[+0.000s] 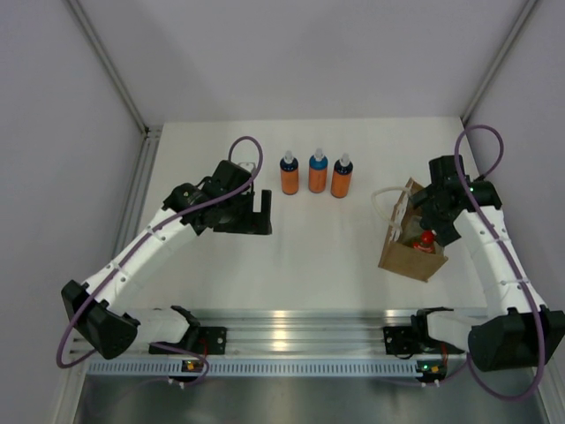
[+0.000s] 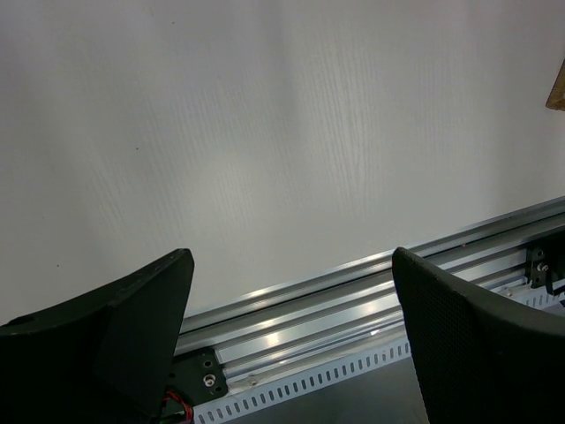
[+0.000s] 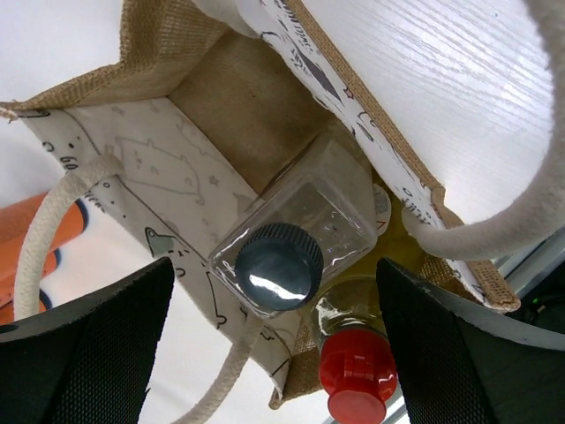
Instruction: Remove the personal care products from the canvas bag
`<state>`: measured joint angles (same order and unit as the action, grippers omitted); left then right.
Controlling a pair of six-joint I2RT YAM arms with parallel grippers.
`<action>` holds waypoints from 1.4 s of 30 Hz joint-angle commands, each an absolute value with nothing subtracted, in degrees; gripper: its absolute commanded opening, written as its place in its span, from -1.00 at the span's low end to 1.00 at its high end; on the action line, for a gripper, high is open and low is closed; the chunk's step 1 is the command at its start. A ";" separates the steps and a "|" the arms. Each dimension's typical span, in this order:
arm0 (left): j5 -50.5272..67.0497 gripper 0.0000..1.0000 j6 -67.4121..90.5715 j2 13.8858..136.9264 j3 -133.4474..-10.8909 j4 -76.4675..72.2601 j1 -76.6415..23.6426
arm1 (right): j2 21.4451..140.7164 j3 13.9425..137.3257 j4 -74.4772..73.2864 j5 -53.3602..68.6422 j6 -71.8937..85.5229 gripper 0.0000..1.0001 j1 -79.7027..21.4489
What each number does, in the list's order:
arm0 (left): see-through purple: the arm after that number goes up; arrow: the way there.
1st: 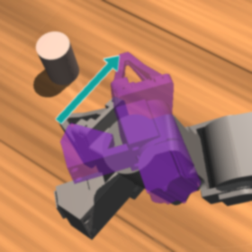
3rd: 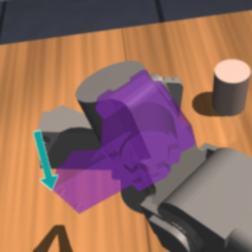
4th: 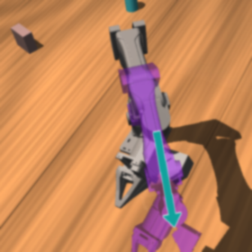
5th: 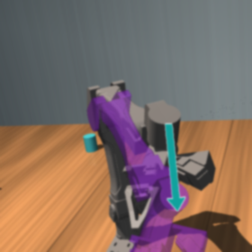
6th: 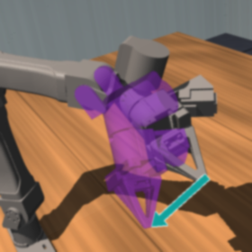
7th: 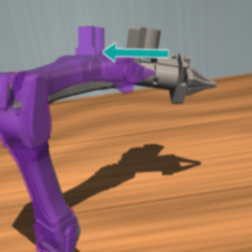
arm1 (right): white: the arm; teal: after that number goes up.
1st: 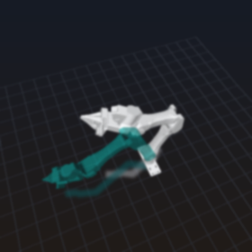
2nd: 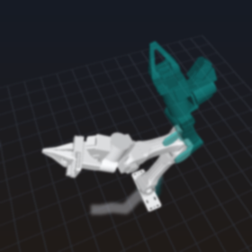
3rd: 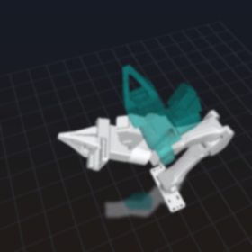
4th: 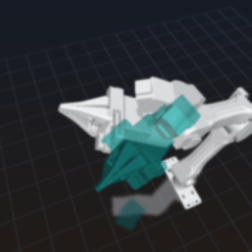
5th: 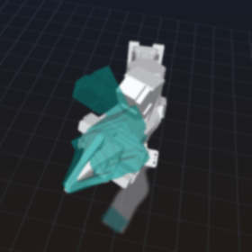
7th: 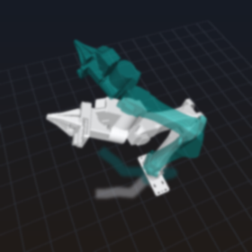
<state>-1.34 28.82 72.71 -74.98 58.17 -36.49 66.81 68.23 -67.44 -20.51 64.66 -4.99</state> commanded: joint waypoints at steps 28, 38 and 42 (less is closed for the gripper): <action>-3.43 0.97 28.30 69.08 -73.57 56.34 -36.65 | 77.09 65.30 -55.02 -21.80 64.08 0.36 -3.69; -3.69 0.97 29.00 69.35 -73.83 56.25 -36.65 | 73.30 67.33 -54.32 -20.48 54.76 0.64 -2.64; -3.78 0.97 29.00 69.08 -74.09 56.25 -36.65 | 72.95 66.10 -53.96 -18.73 51.52 0.70 -1.23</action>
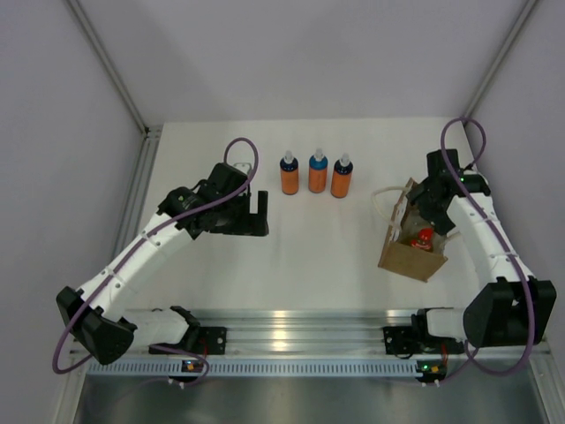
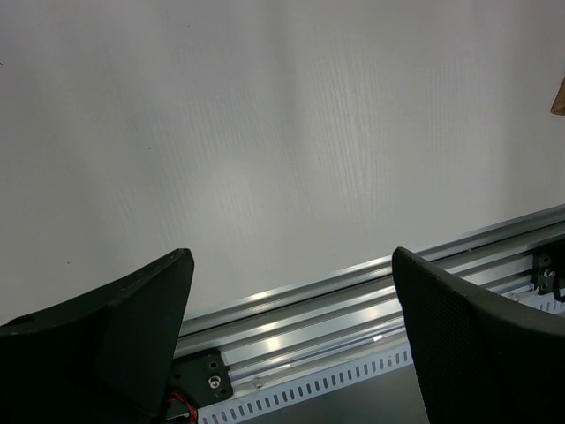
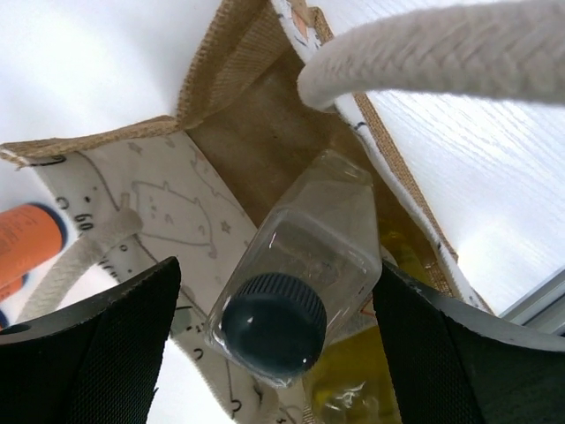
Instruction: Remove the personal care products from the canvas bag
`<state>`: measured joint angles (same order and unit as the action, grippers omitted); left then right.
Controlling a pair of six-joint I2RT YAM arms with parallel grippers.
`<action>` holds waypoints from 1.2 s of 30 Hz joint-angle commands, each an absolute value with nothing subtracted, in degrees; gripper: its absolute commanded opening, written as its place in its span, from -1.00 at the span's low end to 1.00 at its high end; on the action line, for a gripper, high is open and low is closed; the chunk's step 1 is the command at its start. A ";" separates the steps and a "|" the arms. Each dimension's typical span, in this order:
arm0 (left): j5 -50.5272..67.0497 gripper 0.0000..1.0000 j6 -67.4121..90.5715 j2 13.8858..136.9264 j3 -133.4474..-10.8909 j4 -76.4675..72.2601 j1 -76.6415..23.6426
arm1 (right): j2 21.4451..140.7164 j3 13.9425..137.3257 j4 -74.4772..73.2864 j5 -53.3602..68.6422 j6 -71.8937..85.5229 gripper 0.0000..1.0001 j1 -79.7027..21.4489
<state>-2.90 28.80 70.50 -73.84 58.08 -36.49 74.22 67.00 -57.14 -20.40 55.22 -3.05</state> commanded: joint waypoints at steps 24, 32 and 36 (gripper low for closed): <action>-3.52 0.97 29.35 68.20 -73.74 56.34 -36.65 | 74.45 65.04 -52.82 -16.52 54.75 0.64 0.97; -3.34 0.97 29.27 67.94 -73.48 56.25 -36.65 | 77.69 65.39 -52.73 -17.22 58.62 0.60 0.44; -3.43 0.97 28.92 68.03 -73.65 56.34 -36.65 | 79.62 65.48 -52.65 -18.37 60.47 0.58 -1.76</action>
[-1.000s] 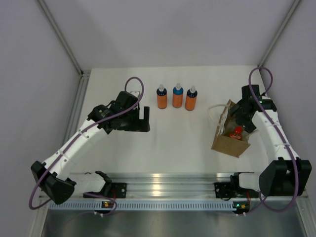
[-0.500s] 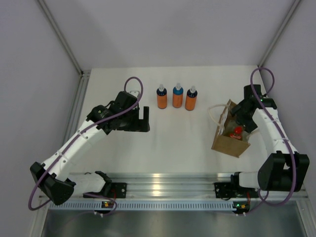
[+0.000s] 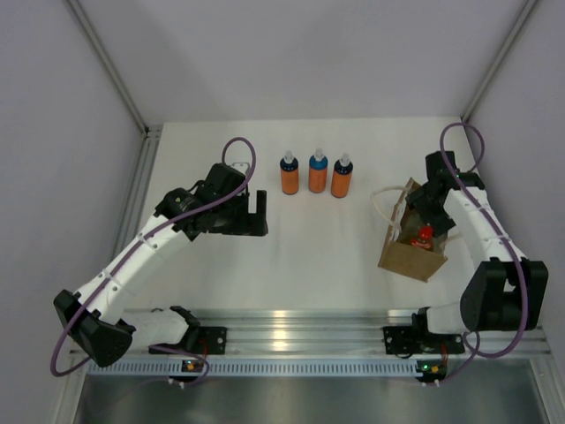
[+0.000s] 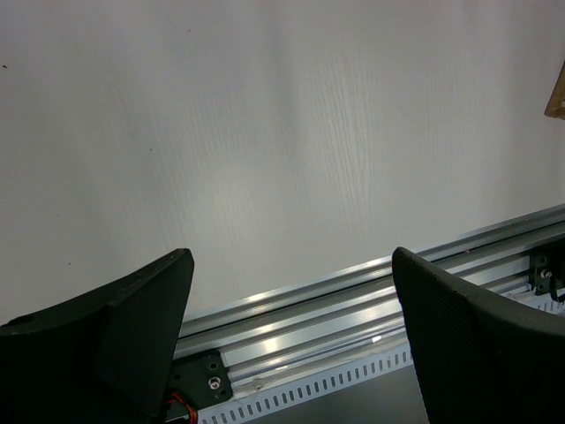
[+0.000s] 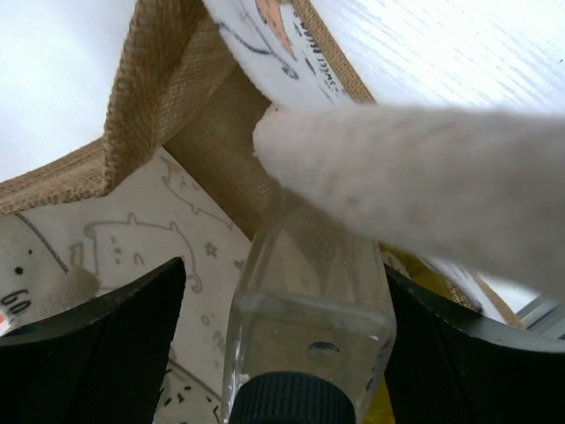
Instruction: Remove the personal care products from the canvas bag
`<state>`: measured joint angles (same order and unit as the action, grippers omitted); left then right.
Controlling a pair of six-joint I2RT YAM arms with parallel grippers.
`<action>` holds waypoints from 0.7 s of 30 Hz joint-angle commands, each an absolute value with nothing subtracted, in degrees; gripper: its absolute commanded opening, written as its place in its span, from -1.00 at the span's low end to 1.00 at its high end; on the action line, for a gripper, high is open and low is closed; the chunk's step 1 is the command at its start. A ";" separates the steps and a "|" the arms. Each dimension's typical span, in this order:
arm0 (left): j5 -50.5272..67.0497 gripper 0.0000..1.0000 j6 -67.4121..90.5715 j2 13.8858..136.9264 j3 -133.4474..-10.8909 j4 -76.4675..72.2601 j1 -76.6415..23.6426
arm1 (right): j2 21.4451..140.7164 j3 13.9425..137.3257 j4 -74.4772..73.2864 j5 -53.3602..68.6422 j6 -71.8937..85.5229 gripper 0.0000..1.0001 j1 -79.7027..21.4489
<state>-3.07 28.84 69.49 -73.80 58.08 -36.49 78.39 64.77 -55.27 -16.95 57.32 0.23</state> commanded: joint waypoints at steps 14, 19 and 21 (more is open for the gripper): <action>-4.57 0.97 28.47 67.68 -72.95 56.34 -36.65 | 78.93 64.60 -52.38 -21.36 61.27 -0.38 -2.37; -4.75 0.96 28.56 67.85 -73.04 56.25 -36.74 | 77.52 68.02 -52.38 -20.39 59.68 -1.00 -2.37; -5.01 0.97 28.56 67.76 -73.21 56.42 -36.65 | 76.73 69.25 -52.38 -19.87 59.15 -1.00 -2.37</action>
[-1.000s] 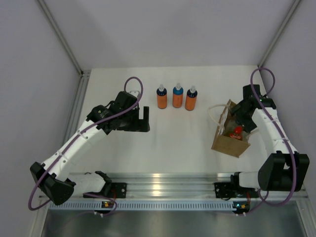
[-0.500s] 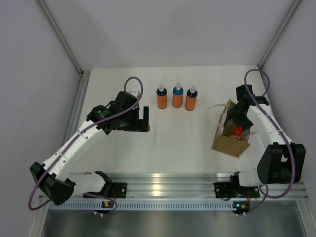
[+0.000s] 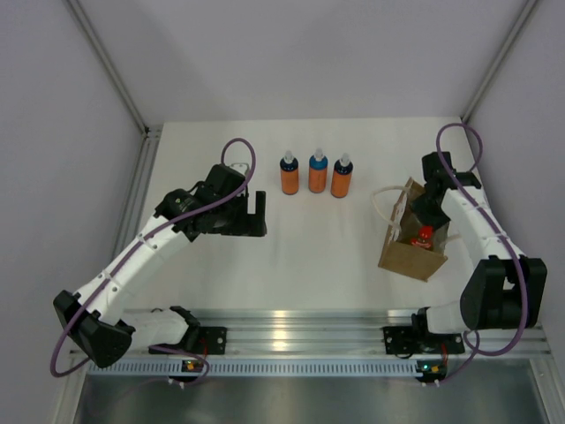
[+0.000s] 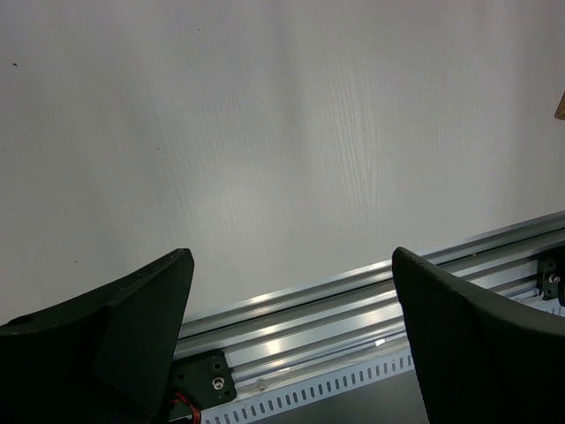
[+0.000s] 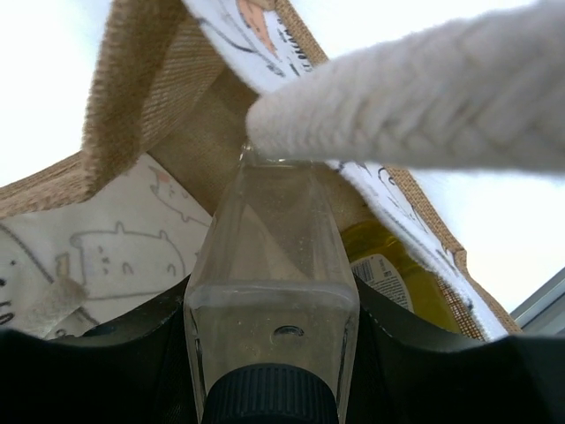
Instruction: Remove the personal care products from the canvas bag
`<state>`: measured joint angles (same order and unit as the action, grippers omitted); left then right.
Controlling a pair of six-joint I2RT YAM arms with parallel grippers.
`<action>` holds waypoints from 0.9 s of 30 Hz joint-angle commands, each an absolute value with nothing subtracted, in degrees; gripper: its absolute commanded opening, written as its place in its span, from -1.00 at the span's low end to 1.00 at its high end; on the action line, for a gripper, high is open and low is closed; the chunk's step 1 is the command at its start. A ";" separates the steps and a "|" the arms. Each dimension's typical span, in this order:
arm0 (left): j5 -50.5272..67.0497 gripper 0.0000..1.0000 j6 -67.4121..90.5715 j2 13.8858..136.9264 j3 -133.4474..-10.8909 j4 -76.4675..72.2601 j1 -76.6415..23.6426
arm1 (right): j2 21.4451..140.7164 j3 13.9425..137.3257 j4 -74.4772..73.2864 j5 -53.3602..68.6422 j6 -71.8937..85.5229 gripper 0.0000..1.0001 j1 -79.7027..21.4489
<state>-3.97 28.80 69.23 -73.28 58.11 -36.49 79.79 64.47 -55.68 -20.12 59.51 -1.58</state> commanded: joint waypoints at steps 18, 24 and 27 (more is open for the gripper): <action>-6.50 0.97 29.18 67.50 -73.56 56.43 -36.74 | 70.49 79.98 -54.93 -18.90 51.59 -1.00 -1.32; -6.24 0.97 29.27 68.03 -73.74 56.43 -36.65 | 69.00 83.23 -57.04 -18.63 49.84 -1.00 -0.62; -6.15 0.97 29.27 68.38 -73.92 56.43 -36.65 | 67.59 85.95 -57.83 -18.37 48.96 -1.00 -0.53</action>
